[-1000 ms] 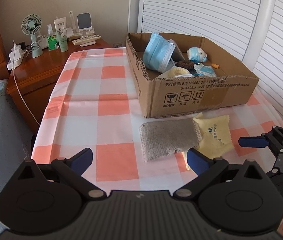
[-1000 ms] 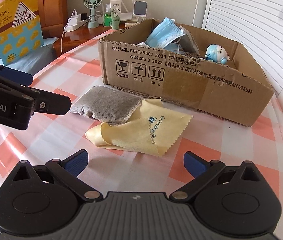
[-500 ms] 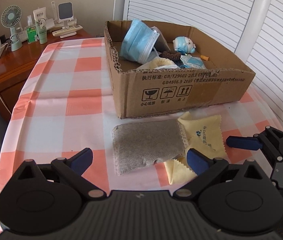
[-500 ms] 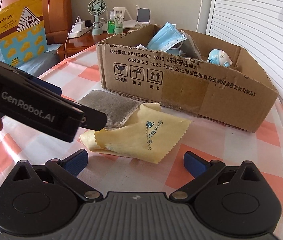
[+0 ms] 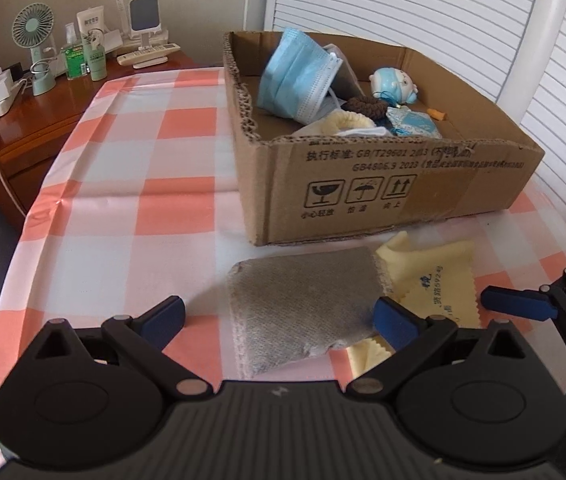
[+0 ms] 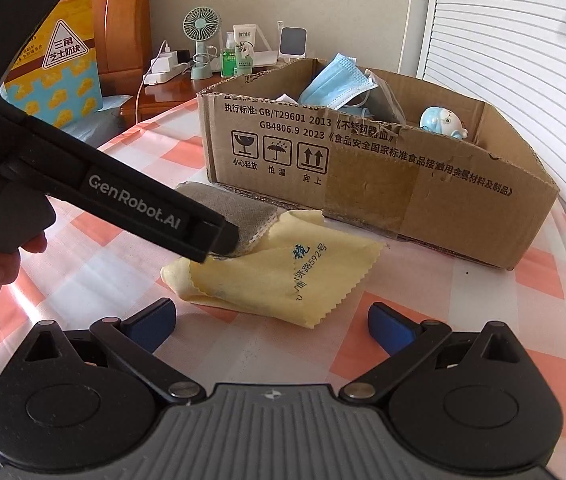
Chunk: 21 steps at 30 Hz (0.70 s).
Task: Organize soft objects
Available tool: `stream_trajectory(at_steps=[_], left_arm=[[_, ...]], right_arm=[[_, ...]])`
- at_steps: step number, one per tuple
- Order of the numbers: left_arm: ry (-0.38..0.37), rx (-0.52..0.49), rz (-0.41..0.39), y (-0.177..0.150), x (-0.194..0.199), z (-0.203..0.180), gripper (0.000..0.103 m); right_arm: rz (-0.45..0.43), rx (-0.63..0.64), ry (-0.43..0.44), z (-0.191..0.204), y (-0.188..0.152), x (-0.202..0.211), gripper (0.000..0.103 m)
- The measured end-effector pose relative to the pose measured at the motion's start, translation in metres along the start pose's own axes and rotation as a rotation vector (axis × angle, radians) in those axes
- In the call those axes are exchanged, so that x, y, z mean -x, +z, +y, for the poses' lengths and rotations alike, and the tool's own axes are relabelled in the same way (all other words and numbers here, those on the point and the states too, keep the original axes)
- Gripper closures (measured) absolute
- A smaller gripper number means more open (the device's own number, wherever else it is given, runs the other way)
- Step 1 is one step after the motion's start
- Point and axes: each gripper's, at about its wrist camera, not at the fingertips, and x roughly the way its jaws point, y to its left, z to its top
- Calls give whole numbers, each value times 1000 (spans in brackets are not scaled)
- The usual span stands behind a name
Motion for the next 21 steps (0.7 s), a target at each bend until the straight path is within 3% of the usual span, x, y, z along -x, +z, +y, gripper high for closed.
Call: stream_trajectory(at_steps=[4,9,21], left_arm=[[4,38,1,0,1,6,3],[22,8,-5,-1,-2,-4,3],[5,45,-41,3,12,10,3]], right_arm=[[-6,-2,-4,1,-1,1,0],[19,8,3,1,4,-1,0],[23,121,99,-2,29,-24,0]])
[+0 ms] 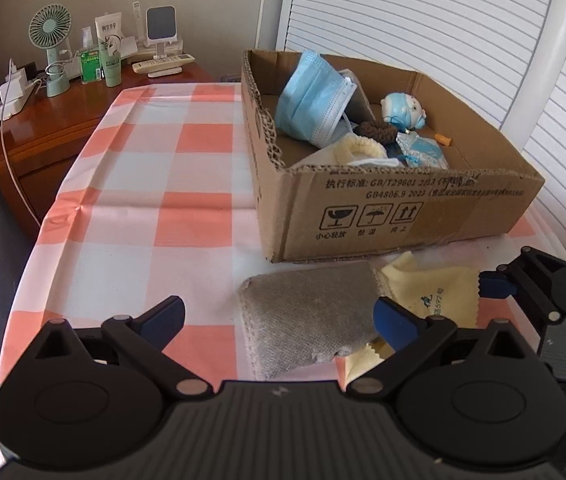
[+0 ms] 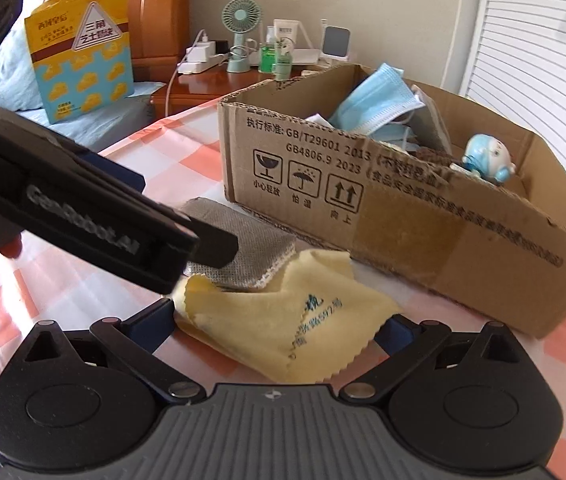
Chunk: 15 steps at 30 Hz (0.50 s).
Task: Organize soft objects
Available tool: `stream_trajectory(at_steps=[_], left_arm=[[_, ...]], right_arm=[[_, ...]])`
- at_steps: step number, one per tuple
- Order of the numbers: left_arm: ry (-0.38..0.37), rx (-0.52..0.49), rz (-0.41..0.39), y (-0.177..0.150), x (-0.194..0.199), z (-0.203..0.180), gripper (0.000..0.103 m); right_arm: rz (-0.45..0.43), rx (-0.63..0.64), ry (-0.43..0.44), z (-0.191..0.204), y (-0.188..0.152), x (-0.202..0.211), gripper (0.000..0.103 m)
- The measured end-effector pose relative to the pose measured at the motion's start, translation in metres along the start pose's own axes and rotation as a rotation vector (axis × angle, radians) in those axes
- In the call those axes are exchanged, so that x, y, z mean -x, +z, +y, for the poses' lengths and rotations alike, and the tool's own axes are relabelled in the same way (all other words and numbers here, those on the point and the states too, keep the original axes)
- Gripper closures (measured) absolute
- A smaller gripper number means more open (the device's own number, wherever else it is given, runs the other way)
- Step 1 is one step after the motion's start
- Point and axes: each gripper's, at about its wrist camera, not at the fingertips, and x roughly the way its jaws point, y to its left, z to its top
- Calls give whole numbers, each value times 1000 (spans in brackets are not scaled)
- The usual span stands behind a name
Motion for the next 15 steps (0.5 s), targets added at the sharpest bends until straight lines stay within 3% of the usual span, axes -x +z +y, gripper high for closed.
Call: stream_trajectory(at_steps=[5,11,13,15], left_arm=[[-4,10,-11,3,7,7,3],[-9,12,-4,1,8,7,3],[-13,10,-6,1,8,6,3],[-20,3,-5,0,9,5,3]], right_arm=[[-5,37,5,0,4,-1,3],[-23,27,3,3,0,10,36],[-28,17,-18,4,-3,15,52],[-27,9,-48,2,-4,18,77]])
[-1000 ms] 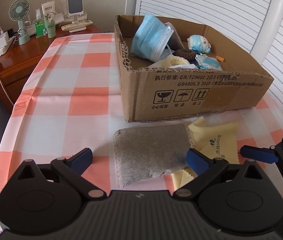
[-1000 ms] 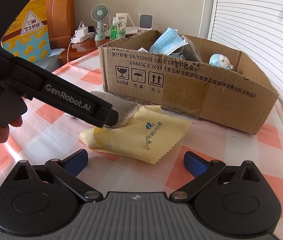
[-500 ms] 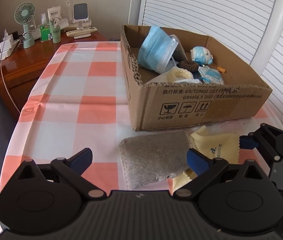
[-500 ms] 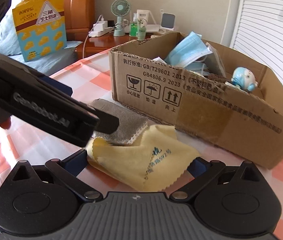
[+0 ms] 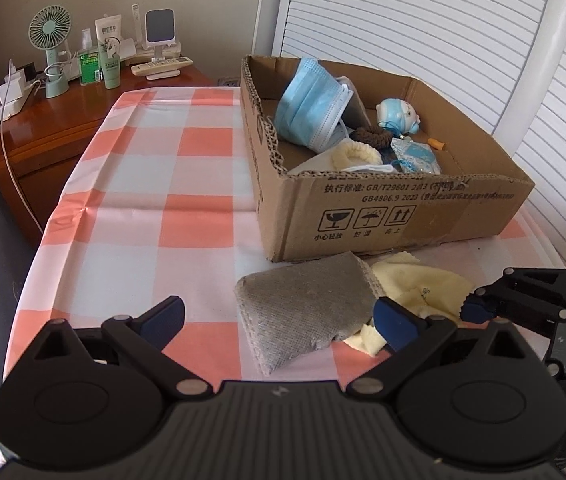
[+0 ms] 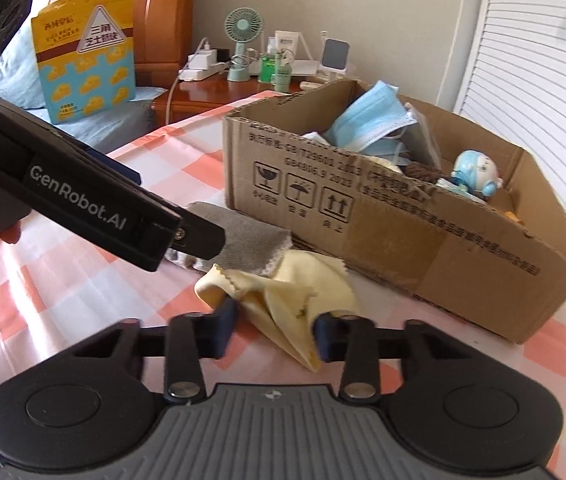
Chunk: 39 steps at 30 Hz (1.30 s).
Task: Organize soft objects
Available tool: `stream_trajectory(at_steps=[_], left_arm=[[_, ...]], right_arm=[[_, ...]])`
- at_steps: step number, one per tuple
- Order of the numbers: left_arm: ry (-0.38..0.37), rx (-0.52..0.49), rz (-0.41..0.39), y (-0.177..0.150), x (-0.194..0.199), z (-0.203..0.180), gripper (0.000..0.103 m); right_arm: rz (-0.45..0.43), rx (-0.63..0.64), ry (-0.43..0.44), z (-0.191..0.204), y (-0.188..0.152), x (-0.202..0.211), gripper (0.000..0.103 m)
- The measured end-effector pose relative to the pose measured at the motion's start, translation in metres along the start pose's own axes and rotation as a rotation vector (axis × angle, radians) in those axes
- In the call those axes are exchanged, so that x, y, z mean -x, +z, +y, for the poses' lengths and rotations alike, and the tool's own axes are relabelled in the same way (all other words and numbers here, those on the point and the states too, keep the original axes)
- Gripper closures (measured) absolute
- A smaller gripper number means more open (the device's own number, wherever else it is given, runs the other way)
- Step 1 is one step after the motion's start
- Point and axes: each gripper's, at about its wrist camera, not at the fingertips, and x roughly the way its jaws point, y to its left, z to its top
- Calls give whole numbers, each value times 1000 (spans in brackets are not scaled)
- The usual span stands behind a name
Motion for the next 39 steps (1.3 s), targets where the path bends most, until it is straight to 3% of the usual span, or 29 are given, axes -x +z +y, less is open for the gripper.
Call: stream_trajectory(at_steps=[6,19,22,24,28,33,39], left_arm=[[-9,-19,6,-2,0,-8,3],[14,-40,31,-1,-26,-28,3],[53,-32,23,-1,-34,-33,2],[88,-44,18,0,-38,-38,2],[112,-77,17,-6,-35,-37,0],[131,-54,22,-11,-27,-24,1],[138,-43,23,-11,-27,-27,1]], right_arm=[[-9,-65,-39,-12,-8,13,85],[0,-159,-112,-26,-34,29,80],[-8,-163,-117,-26,-35,29,65],[-12,-162,-118,-25,-35,28,49],[-17,-154,-115,-24,-37,28,42],[0,-149,-142,-25,-39,28,7],[2,-103,-142,-30,-39,30,0]])
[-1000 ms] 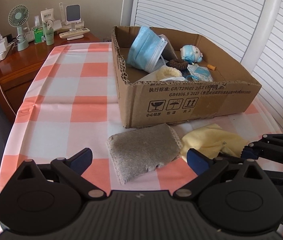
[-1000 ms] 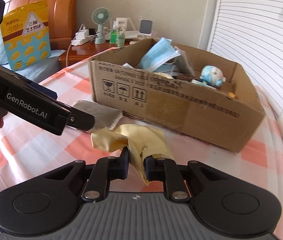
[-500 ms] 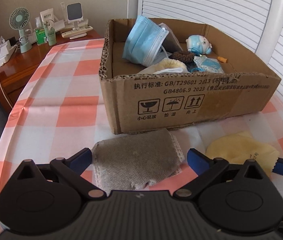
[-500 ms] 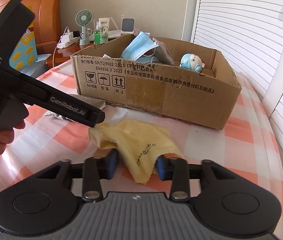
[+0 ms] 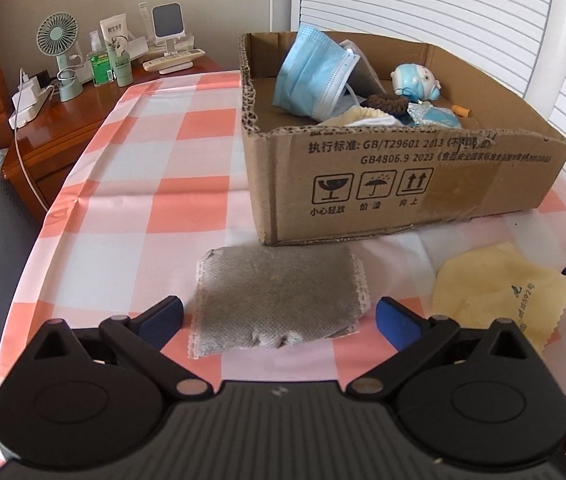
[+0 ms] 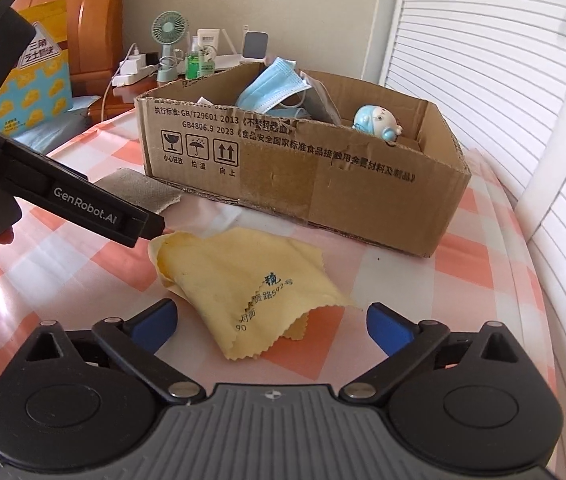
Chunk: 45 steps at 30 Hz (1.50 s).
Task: Organize soft objects
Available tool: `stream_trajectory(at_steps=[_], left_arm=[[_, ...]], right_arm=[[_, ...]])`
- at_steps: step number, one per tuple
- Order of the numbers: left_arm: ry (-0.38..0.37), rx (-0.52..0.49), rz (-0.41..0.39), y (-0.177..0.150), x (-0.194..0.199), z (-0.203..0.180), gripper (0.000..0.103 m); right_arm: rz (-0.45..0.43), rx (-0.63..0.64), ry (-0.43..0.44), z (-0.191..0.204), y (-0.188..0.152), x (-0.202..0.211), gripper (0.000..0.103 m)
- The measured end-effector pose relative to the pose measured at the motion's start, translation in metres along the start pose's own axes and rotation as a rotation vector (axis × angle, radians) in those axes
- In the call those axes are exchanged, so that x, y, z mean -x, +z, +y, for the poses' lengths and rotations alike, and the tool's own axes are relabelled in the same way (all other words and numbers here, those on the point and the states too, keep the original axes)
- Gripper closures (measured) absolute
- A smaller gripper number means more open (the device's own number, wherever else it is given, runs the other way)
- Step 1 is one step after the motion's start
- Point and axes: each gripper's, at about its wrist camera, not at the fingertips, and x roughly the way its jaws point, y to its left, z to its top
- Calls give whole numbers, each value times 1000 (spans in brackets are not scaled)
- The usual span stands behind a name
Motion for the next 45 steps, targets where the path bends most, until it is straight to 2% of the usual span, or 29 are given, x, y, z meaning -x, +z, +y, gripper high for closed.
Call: stream_trajectory(at_steps=[7,20,22,28,30,32,36,39,45], left_arm=[[-10,-5,3,-1,1,-4,2],[0,14,5,5,-2,-7,4],[4,14,5,6,-3,-8,7],[-6,3,3,9,-1,-6,19],[-13,-8,4,10,0,-6,22],[-18,-16,4,10,1,-6,25],[-38,-19,-2,9,4,-2,33],[-53,-19,-6,10,7,3,40],[-61,-49,-10,10,17,8,48]], right_arm=[[-7,64,111,7,20,-7,0],[52,10,144,0,27,-35,3],[45,4,142,-2,27,-35,7],[37,-28,139,-7,28,-28,31],[35,-28,117,-7,28,-27,50],[34,-20,87,-8,28,-26,59],[36,-41,85,-13,27,-24,74],[31,-58,86,-15,27,-21,78],[8,-60,77,-13,28,-8,79]])
